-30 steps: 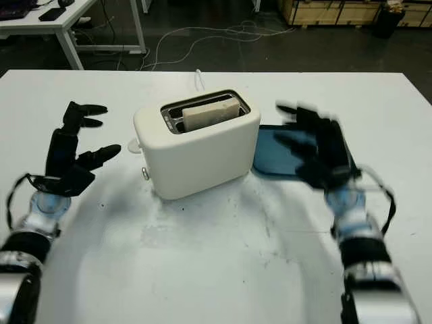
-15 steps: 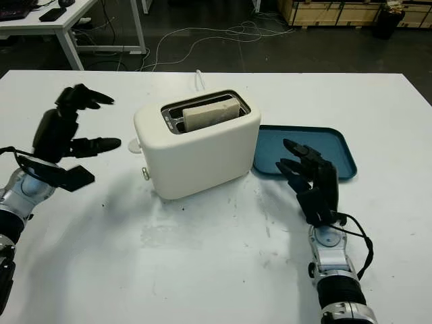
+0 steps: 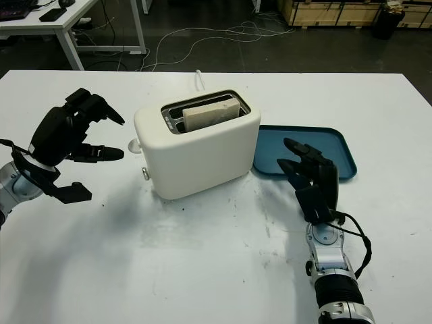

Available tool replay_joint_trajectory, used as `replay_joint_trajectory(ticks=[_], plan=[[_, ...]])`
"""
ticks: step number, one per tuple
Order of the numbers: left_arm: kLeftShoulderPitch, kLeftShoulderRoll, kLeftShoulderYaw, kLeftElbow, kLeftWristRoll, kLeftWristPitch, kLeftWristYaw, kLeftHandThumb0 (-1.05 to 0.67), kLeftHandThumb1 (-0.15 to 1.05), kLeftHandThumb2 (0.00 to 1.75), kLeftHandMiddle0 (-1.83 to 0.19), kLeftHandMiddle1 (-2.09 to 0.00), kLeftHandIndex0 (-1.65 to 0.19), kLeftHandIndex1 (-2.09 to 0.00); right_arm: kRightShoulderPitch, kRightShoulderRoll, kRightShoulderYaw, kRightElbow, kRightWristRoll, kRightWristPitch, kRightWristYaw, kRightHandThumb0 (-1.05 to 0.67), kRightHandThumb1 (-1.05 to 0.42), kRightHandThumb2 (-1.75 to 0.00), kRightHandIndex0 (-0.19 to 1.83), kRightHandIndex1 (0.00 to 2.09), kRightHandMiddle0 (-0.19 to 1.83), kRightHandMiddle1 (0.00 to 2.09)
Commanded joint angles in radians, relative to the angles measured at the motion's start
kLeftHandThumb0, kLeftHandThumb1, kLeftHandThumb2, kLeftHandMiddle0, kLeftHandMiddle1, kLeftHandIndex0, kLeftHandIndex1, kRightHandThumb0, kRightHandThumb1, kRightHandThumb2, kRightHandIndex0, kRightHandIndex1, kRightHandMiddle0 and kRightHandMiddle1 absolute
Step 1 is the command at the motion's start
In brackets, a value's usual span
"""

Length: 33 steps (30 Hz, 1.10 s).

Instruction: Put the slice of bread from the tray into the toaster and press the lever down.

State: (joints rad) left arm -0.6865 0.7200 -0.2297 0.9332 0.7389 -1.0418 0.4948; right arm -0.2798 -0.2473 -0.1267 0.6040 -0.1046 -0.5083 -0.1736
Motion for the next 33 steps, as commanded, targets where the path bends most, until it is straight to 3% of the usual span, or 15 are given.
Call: replay_joint_trajectory(ticks=[1, 10, 33], plan=[[-0.006, 0.019, -0.01, -0.023, -0.009, -0.004, -0.028, -0.81, 0.92, 0.24, -0.28, -1.75, -0.08, -1.73, 0.014, 0.009, 0.004, -0.045, -0.019, 0.02, -0.019, -0.43, -0.92, -0.04, 1.1, 0.06, 0.91, 0.01], [0.039, 0.014, 0.014, -0.067, -0.093, -0.033, -0.121, -0.84, 0.92, 0.19, -0.34, -1.75, -0.14, -1.69, 0.025, 0.01, 0.025, -0.109, -0.066, 0.043, -0.019, -0.38, -0.92, -0.04, 1.05, 0.02, 0.9, 0.0], [0.062, -0.031, 0.005, -0.055, -0.08, -0.039, -0.09, -0.74, 0.92, 0.36, -0.45, -1.75, -0.03, -1.56, 0.011, 0.01, 0.026, -0.077, -0.071, 0.042, -0.014, -0.37, -0.92, -0.05, 1.03, 0.0, 0.88, 0.0]])
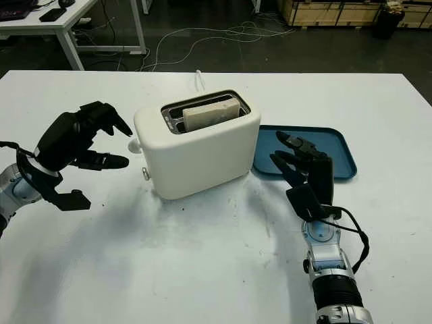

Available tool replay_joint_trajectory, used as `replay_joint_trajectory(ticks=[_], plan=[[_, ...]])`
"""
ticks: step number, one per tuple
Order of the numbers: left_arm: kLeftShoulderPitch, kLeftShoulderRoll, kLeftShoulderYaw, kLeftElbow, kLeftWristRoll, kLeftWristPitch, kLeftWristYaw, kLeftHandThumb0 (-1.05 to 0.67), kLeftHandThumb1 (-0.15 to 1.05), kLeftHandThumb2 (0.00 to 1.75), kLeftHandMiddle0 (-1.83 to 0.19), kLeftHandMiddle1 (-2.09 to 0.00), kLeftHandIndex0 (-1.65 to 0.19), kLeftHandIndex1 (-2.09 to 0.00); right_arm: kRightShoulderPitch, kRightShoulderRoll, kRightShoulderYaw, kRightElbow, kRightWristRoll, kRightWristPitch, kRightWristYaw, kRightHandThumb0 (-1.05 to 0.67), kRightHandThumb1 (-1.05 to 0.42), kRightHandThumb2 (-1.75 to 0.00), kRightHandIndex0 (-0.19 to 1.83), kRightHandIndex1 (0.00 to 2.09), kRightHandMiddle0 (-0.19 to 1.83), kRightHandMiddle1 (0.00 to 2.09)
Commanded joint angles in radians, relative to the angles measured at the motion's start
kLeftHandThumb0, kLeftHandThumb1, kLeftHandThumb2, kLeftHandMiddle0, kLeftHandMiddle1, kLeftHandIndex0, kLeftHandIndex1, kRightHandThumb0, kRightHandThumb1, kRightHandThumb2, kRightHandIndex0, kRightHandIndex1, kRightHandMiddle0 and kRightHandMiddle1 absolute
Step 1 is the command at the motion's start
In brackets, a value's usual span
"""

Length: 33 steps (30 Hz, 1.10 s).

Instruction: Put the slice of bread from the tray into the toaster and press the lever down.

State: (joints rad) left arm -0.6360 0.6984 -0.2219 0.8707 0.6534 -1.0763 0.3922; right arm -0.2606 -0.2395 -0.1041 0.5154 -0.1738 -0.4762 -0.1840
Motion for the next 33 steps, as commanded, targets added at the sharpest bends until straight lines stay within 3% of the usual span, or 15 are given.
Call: replay_joint_trajectory(ticks=[1, 10, 20, 30, 33], plan=[[0.013, -0.011, -0.003, 0.007, 0.009, -0.003, 0.017, -0.74, 0.92, 0.35, -0.47, -1.75, -0.03, -1.56, -0.008, 0.001, 0.004, 0.013, -0.004, 0.008, -0.006, -0.38, -0.92, -0.05, 1.03, 0.0, 0.88, 0.0], [0.012, -0.015, -0.005, 0.013, -0.001, -0.019, 0.005, -0.74, 0.92, 0.33, -0.51, -1.75, -0.07, -1.56, -0.003, 0.006, 0.0, 0.006, -0.001, 0.012, -0.009, -0.37, -0.92, -0.05, 1.03, 0.0, 0.88, 0.0], [0.009, -0.041, 0.0, 0.036, -0.035, -0.044, -0.029, -0.71, 0.92, 0.17, -0.5, -1.75, -0.27, -1.5, -0.005, 0.007, -0.001, 0.012, 0.003, 0.017, -0.006, -0.39, -0.92, -0.07, 1.03, 0.01, 0.89, 0.0], [-0.011, -0.058, -0.012, 0.065, 0.021, -0.059, 0.035, -0.71, 0.92, 0.09, -0.5, -1.75, -0.39, -1.46, 0.001, 0.005, 0.0, 0.013, -0.002, 0.005, -0.007, -0.41, -0.92, -0.1, 1.04, 0.01, 0.88, 0.0], [-0.013, -0.057, -0.018, 0.066, 0.063, -0.051, 0.098, -0.7, 0.92, 0.11, -0.48, -1.75, -0.36, -1.46, 0.0, 0.007, -0.001, 0.015, 0.004, 0.009, -0.003, -0.41, -0.92, -0.1, 1.04, 0.01, 0.88, 0.0]])
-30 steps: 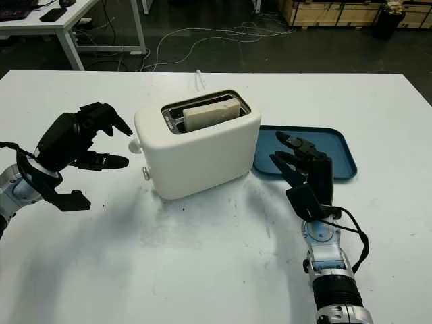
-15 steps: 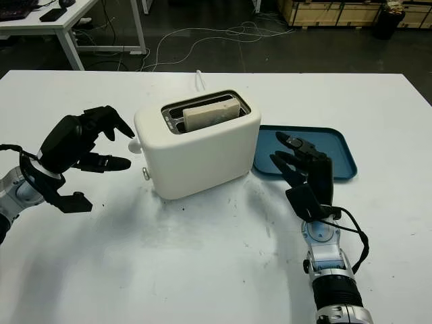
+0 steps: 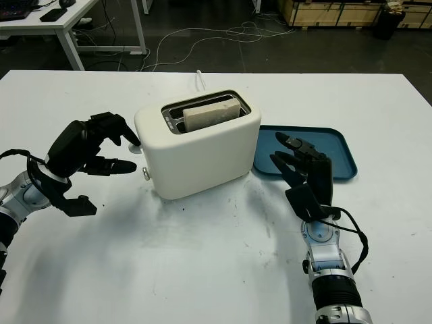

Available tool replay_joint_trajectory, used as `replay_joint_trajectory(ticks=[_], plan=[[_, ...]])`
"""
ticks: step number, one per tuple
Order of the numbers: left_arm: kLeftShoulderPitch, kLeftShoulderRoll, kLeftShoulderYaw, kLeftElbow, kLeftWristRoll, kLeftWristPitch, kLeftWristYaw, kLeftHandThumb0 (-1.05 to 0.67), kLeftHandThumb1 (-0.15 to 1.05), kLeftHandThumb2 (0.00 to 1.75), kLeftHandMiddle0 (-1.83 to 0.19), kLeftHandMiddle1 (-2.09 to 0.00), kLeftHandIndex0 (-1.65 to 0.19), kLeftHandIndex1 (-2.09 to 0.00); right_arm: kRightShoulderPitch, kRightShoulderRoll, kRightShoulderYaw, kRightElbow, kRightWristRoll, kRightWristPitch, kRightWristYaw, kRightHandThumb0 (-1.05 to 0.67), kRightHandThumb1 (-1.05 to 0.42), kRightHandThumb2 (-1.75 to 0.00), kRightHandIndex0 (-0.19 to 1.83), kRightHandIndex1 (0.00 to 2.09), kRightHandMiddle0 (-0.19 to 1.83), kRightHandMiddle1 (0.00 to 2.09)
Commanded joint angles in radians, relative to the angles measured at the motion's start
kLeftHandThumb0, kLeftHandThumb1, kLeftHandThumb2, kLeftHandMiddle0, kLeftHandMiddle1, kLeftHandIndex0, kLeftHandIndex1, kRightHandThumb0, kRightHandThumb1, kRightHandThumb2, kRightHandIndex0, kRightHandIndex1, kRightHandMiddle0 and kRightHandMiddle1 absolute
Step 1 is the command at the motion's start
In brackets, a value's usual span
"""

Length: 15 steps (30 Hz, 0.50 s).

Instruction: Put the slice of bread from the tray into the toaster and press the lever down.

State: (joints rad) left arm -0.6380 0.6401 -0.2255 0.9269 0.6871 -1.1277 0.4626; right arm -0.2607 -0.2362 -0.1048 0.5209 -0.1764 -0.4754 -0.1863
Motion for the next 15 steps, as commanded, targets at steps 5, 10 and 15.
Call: replay_joint_trajectory(ticks=[5, 10, 15], plan=[[-0.022, 0.002, -0.038, 0.01, 0.134, 0.025, 0.204, -0.67, 0.92, 0.14, -0.38, -1.75, -0.24, -1.47, 0.001, 0.006, -0.001, 0.009, 0.013, 0.013, 0.004, -0.42, -0.92, -0.11, 1.04, 0.0, 0.87, 0.0], [-0.037, -0.001, -0.074, 0.026, 0.207, 0.051, 0.342, -0.63, 0.92, 0.18, -0.3, -1.75, -0.12, -1.5, 0.0, 0.004, 0.002, 0.02, 0.012, 0.005, 0.008, -0.44, -0.92, -0.11, 1.04, 0.0, 0.86, 0.0], [-0.05, 0.002, -0.114, 0.041, 0.234, 0.068, 0.413, -0.63, 0.92, 0.21, -0.26, -1.75, -0.08, -1.52, 0.001, 0.006, 0.002, 0.023, 0.018, 0.003, 0.018, -0.46, -0.92, -0.12, 1.03, 0.0, 0.86, 0.0]])
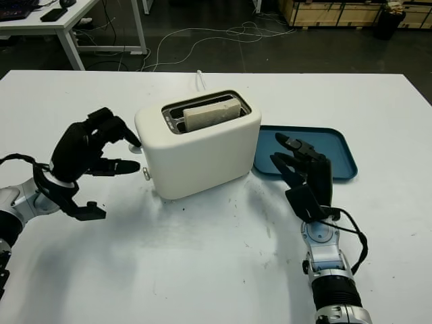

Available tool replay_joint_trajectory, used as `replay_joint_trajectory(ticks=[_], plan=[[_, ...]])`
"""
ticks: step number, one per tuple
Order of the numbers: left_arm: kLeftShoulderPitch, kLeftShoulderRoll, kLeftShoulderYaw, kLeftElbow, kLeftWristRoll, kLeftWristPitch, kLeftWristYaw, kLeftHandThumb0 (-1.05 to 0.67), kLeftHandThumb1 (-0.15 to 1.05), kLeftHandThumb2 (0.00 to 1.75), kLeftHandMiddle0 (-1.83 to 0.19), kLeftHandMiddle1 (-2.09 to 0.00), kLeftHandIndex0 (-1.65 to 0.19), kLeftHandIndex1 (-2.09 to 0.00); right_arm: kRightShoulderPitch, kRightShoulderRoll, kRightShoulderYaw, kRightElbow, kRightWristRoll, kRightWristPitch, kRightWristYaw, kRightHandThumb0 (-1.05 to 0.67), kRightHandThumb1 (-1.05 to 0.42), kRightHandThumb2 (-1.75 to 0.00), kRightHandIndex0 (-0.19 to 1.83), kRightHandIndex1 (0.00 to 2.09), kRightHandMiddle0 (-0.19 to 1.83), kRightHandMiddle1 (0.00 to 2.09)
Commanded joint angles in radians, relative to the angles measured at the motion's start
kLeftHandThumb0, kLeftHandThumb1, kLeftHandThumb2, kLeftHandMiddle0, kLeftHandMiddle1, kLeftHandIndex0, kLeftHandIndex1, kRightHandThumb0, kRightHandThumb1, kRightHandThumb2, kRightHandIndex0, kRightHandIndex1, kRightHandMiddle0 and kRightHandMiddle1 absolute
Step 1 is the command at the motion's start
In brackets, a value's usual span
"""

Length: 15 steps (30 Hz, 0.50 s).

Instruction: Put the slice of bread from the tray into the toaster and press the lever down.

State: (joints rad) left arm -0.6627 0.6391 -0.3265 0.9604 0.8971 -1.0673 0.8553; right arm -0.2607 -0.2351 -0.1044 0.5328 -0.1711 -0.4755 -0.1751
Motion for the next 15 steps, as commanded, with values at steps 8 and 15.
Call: replay_joint_trajectory(ticks=[8, 15], plan=[[-0.041, 0.022, -0.072, 0.011, 0.058, 0.046, 0.094, -0.61, 0.92, 0.27, -0.24, -1.75, -0.01, -1.58, -0.005, 0.002, 0.005, 0.04, 0.013, -0.035, 0.019, -0.48, -0.92, -0.11, 1.04, 0.01, 0.87, 0.01], [-0.052, 0.029, -0.104, 0.011, 0.099, 0.104, 0.175, -0.57, 0.92, 0.29, -0.16, -1.75, 0.0, -1.53, -0.008, 0.002, 0.003, 0.051, 0.018, -0.048, 0.029, -0.48, -0.92, -0.11, 1.04, 0.01, 0.88, 0.01]])
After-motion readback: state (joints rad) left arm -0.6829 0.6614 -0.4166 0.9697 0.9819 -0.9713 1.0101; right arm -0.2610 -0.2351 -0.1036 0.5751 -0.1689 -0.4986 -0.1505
